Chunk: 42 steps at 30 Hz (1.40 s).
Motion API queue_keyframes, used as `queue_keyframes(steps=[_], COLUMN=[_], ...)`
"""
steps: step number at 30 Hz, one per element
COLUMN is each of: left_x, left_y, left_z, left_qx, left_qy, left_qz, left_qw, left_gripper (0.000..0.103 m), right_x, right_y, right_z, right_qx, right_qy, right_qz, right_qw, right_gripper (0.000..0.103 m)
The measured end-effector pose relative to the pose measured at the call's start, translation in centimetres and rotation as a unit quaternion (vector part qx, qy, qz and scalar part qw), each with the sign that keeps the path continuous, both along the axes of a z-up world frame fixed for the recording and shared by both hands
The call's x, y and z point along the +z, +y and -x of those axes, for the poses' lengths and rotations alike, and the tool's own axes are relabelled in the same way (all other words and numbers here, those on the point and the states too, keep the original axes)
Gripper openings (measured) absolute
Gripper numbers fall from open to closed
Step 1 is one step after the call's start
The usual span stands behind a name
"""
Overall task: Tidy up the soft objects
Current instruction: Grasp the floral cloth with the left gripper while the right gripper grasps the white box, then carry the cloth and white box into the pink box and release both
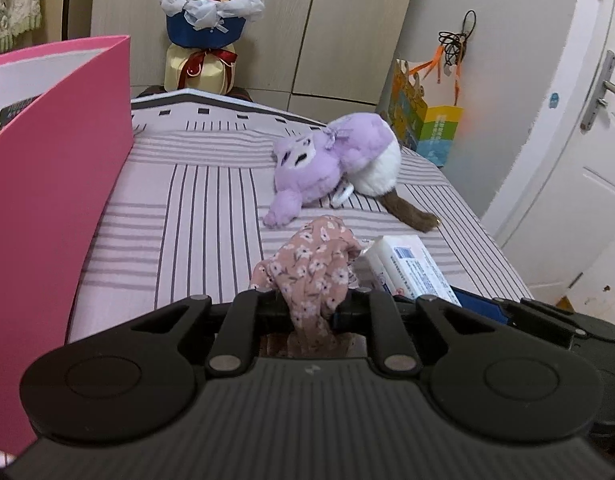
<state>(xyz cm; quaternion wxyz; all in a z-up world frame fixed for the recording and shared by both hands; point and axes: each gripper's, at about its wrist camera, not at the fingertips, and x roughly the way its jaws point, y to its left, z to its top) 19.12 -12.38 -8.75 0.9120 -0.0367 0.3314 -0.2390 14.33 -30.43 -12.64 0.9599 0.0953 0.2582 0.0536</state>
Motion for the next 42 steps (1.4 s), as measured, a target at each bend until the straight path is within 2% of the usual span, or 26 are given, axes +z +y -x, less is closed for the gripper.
queue_keyframes(steps=[7,12,19,23,28,31,36,42], left_x=[0.5,0.3,0.3,1.0,2.9,4.5,7.8,10.5], left_y=[2.1,4.1,6.8,8.7,11.7,13.7,16.6,19.2], left_z=[3.1,5.5,8.5,9.9,11.5,11.7,12.3,11.8], left_qx=[-0.019,-0.028,-0.054,-0.074,-0.072,-0.071,-0.047,-0.031], left_qy=[-0.004,0.008,0.042,0.054,0.052,0.060,0.019,-0.015], left_qz=[-0.001,-0.006,0.005,0.010,0.002,0.008,-0.012,-0.003], left_qw=[0.9998,0.9996,0.9976,0.9957,0.9960,0.9956,0.9986,0.9994], left_gripper=[0.015,0.015,0.015,0.015,0.015,0.015,0.015,0.015], right_x=[-0.4,-0.4,0.6,1.4,3.5,4.9,7.2,9.4], right_y=[0.8,1.7,3.2,3.6,4.6,5.3,7.7,10.6], right_z=[2.5,4.3,7.0,8.1,9.0,9.2,8.5,6.9], right_qx=[0.005,0.026,0.093,0.138,0.176,0.200,0.236,0.254], right_qy=[0.005,0.009,0.002,0.020,0.018,0.009,-0.022,-0.059], right_qz=[0.005,0.008,-0.010,-0.013,0.008,0.003,0.003,0.002], right_qw=[1.000,1.000,0.996,0.990,0.984,0.980,0.971,0.965], right_gripper=[0.045,0.045,0.045,0.045,0.045,0.045,0.045,0.045])
